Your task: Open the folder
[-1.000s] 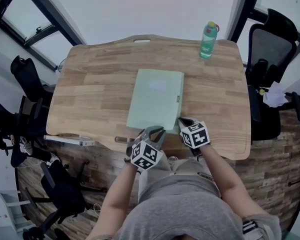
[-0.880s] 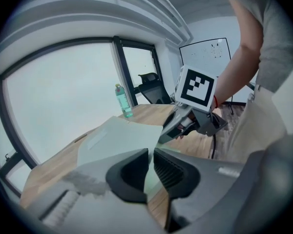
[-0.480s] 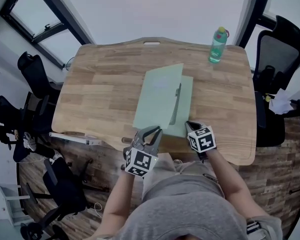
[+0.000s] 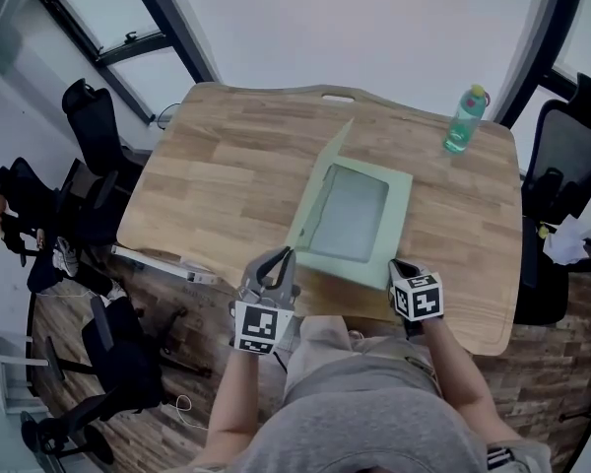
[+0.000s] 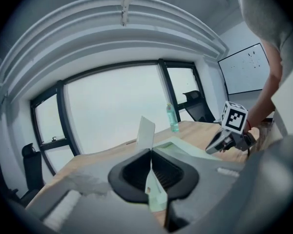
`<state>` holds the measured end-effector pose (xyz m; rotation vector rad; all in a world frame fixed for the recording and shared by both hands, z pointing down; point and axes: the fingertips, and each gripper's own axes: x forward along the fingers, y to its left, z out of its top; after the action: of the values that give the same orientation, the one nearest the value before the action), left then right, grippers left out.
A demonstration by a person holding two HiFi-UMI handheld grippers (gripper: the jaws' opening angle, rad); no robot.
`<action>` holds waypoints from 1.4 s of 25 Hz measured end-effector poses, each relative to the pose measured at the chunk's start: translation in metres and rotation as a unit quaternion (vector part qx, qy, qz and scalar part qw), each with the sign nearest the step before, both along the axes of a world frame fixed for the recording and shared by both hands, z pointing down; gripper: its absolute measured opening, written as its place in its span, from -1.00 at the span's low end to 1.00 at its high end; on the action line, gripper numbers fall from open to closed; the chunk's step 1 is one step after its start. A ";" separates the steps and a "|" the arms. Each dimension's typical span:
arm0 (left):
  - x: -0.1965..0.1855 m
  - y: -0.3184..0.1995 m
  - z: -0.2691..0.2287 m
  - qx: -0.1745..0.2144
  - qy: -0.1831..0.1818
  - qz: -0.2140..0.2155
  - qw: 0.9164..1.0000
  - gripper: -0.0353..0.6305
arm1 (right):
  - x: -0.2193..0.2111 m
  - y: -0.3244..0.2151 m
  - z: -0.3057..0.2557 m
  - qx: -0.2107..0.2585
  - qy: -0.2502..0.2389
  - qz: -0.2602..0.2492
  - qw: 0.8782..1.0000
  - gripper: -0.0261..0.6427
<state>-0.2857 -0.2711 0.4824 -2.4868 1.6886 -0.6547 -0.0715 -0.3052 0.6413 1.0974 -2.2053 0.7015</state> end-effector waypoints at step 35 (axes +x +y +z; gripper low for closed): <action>-0.196 -0.042 0.138 -0.132 0.098 -0.318 0.934 -0.13 | -0.001 -0.001 -0.001 -0.007 0.019 0.051 0.998 -0.92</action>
<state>-0.4814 -0.3131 0.6203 -2.1842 2.6889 -0.7293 -0.0727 -0.3060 0.6400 1.2139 -2.1218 0.7312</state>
